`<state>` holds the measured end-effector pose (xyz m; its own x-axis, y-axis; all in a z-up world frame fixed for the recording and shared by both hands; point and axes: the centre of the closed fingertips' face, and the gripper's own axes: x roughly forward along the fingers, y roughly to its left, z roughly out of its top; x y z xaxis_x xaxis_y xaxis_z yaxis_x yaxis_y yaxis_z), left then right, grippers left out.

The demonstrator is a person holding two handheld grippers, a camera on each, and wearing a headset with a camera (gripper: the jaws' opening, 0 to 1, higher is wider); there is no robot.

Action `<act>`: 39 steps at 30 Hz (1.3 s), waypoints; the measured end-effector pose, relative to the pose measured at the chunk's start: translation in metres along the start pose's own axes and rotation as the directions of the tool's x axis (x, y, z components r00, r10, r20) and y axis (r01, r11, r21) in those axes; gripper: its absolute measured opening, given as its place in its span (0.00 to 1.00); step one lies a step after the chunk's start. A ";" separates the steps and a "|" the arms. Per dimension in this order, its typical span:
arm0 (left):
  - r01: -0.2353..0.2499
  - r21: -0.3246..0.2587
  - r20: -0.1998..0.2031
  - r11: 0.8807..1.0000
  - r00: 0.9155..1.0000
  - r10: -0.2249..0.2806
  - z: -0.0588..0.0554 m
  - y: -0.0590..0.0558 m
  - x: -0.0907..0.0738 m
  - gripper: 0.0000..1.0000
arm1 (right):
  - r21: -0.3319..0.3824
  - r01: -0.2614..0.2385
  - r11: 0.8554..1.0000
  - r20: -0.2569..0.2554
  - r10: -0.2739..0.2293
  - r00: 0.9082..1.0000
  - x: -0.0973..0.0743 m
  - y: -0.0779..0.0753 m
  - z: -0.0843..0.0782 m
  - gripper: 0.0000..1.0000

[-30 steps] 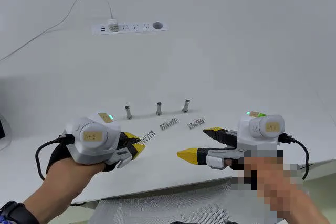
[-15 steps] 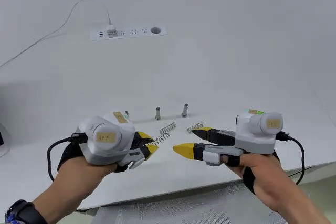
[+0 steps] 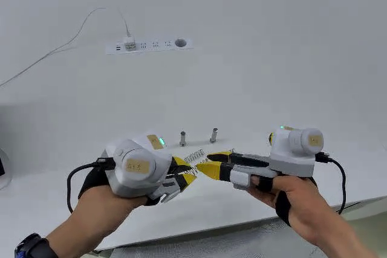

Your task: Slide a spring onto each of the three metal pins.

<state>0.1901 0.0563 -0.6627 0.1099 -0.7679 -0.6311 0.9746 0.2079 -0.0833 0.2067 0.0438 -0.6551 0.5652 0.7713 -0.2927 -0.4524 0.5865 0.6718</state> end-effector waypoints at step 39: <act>0.162 -0.049 0.087 0.986 0.984 -0.157 0.016 -0.010 0.000 0.10 | -0.185 -0.128 0.974 -0.213 0.087 0.973 -0.009 0.031 0.009 0.12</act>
<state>0.1835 0.0442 -0.6499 -0.0284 -0.8409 -0.5404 0.9688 0.1100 -0.2221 0.1941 0.0524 -0.6255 0.3636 0.8545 -0.3709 -0.6409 0.5184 0.5661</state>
